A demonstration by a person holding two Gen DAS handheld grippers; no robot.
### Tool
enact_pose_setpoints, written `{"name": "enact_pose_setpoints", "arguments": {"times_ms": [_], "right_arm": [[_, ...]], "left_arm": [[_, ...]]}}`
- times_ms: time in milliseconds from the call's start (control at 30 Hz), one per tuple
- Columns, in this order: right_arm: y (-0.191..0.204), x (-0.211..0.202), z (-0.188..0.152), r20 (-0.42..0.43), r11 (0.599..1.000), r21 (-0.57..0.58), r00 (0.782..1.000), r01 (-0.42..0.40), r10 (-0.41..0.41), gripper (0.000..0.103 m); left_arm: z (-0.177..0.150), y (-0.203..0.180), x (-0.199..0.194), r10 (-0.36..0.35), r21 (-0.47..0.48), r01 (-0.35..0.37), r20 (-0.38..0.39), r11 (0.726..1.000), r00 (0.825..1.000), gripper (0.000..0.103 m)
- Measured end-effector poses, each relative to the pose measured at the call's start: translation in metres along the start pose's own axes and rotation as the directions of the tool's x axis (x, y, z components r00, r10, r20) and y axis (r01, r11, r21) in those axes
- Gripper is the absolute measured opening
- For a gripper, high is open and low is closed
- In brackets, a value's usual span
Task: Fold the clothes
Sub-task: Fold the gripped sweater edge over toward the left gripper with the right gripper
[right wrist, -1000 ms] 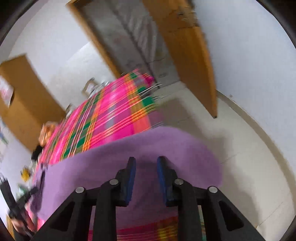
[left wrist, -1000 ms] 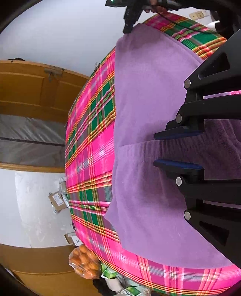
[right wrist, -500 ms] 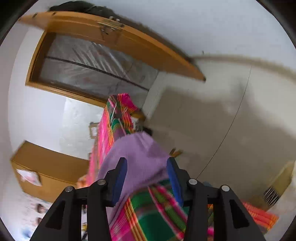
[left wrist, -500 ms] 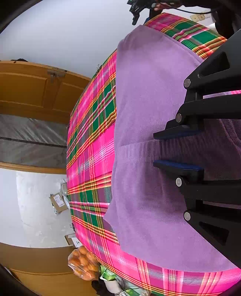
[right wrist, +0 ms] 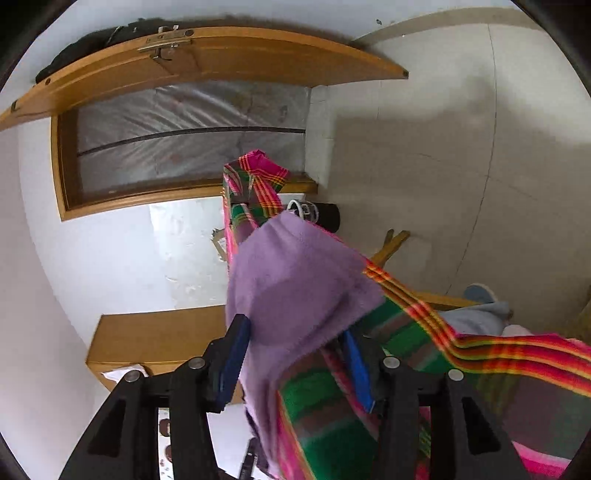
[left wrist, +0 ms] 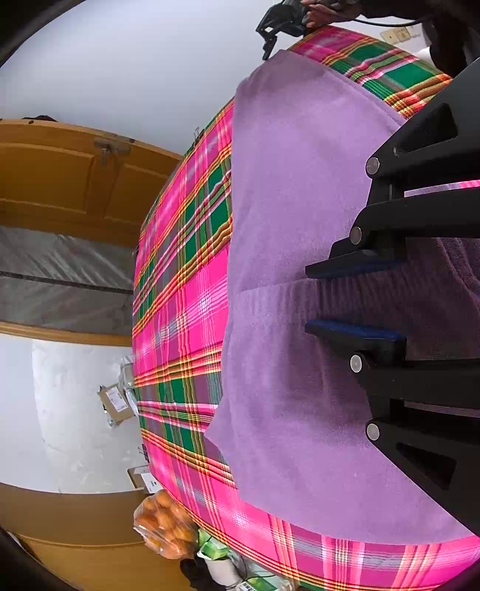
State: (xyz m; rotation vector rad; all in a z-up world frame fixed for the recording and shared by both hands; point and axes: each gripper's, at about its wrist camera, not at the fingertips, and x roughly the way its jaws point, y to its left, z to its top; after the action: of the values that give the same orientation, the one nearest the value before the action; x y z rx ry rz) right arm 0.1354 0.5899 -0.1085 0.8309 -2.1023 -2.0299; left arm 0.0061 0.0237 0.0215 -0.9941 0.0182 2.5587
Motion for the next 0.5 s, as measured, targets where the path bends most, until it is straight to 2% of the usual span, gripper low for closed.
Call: {"name": "enact_pose_setpoints", "arguments": {"times_ms": [100, 233, 333, 500], "right_arm": [[0.003, 0.007, 0.001, 0.017, 1.0, 0.003, 1.0, -0.004, 0.004, 0.051], [0.004, 0.004, 0.002, 0.096, 1.0, 0.005, 0.995, -0.019, 0.018, 0.049], [0.008, 0.001, 0.001, 0.127, 1.0, -0.019, 0.992, -0.006, 0.008, 0.042], [0.023, 0.002, -0.003, 0.141, 0.995, -0.091, 0.989, 0.048, -0.035, 0.018]], "left_arm": [[0.0, 0.002, 0.0, -0.008, -0.007, 0.008, 0.0, 1.0, 1.0, 0.023], [0.0, 0.004, -0.001, -0.018, -0.016, 0.018, 0.001, 1.0, 1.0, 0.023], [0.0, 0.006, -0.001, -0.027, -0.023, 0.027, 0.001, 0.999, 1.0, 0.023], [0.0, 0.007, -0.001, -0.037, -0.032, 0.037, 0.002, 0.999, 0.999, 0.023]]}}
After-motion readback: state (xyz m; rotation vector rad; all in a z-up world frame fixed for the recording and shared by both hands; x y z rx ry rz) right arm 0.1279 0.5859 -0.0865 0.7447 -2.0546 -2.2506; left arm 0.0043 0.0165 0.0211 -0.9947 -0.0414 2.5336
